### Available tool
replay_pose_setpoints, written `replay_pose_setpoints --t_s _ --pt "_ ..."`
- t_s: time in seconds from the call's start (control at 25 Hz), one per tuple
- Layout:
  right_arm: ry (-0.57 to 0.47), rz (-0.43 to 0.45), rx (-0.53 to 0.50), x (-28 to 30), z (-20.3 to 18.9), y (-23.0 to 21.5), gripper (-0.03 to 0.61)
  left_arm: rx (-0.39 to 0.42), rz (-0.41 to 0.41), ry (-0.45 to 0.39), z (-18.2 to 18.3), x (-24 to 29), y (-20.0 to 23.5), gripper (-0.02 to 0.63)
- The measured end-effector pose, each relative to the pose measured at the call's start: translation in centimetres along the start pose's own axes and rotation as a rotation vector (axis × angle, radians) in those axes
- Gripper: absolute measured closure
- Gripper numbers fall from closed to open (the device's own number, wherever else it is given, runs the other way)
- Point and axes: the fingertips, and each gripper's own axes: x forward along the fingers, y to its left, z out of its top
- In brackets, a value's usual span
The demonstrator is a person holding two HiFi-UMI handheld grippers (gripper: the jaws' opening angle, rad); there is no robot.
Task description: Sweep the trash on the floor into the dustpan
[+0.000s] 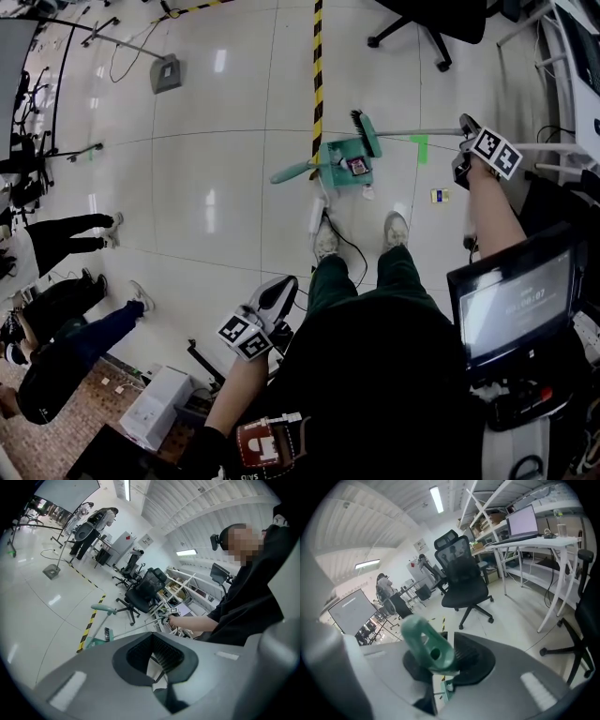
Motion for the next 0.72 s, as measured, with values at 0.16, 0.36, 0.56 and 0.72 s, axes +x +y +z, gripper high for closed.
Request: replay_pose_setpoints --t_s 0.16,0.36,0.56,0.72 --pt "0.032 -0.039 -0.051 -0.1 -0.2 -0.5 0.54 -0.006 0.001 0.0 -0.4 -0.1 0.2 0.618" --pt "0.084 -0.064 -0.074 0.6 -3.6 -0.3 0.537 -0.009 -0.001 0.003 -1.1 -0.1 0.3 0.618" --pt "0.11 -0.002 -0.041 1.8 -5.5 1.0 0.538 -0.005 0.008 0.0 -1.2 0.4 0.8 0.618" --pt "0.109 0.001 -0.086 0.7 -4.4 1.4 0.54 0.007 -0.005 -0.019 -0.2 0.5 0.6 0.618"
